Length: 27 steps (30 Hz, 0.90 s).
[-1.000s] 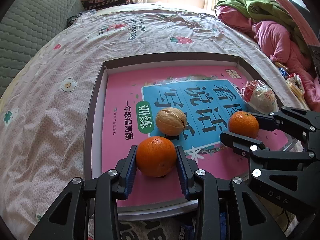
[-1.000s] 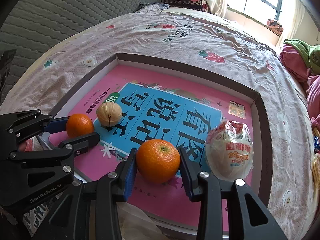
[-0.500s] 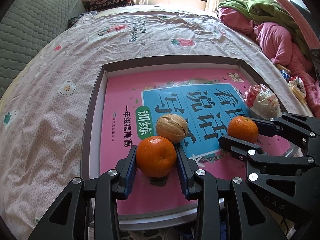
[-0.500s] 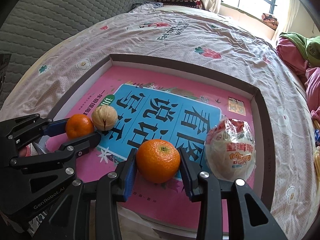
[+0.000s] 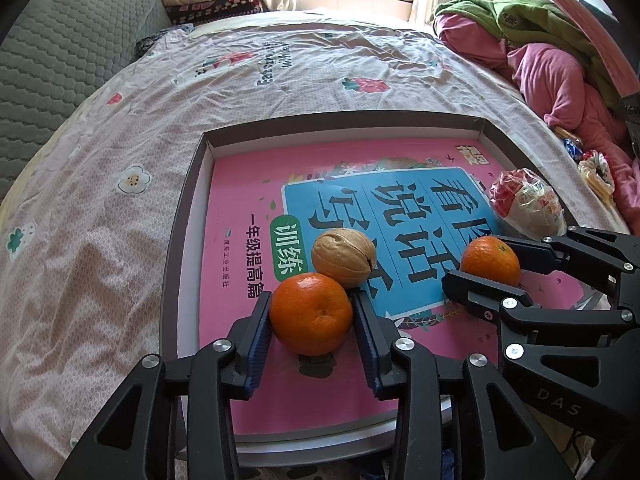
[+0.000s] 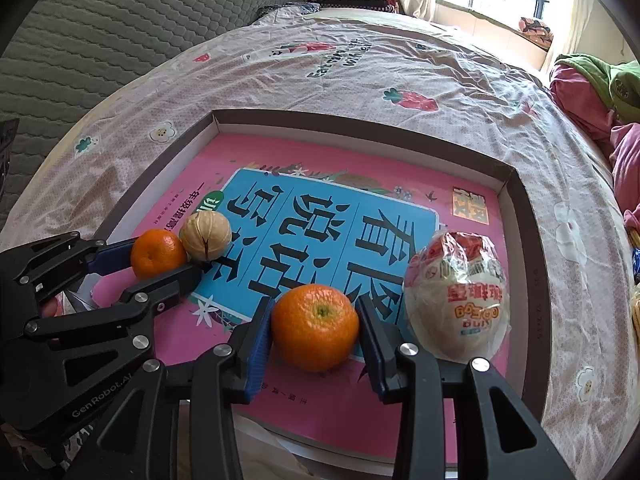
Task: Organize objects
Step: 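Lower the right tool's orange onto the book while the left tool lowers its orange, then open both tools to release the oranges on the book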
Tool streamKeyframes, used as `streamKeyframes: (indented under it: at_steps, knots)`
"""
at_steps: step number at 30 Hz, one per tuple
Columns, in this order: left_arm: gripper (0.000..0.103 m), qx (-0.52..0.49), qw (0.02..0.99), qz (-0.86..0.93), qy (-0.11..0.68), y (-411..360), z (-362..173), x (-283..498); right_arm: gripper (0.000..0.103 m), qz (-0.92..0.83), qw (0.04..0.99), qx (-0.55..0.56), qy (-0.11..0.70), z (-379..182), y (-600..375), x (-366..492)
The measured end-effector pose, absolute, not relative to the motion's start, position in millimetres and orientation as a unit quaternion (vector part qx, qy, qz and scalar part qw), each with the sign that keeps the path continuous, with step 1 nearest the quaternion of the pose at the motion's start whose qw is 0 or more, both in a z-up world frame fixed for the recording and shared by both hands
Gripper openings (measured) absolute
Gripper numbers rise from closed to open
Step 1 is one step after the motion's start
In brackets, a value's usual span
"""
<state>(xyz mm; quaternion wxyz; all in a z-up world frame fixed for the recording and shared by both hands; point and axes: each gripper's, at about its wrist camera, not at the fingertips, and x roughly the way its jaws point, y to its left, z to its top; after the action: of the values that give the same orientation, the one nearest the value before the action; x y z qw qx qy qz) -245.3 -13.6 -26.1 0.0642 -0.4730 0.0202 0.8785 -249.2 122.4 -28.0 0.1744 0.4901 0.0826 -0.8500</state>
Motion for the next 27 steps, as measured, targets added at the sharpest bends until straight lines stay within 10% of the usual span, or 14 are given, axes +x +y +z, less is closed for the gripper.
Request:
streamKeyframes:
  at_steps: [27]
  knots:
    - [0.057,-0.465,0.068,0.882,0.019,-10.9,-18.0,-240.3,0.043,-0.865,0.178,0.465,0.064,-10.3,131.1,-246.9]
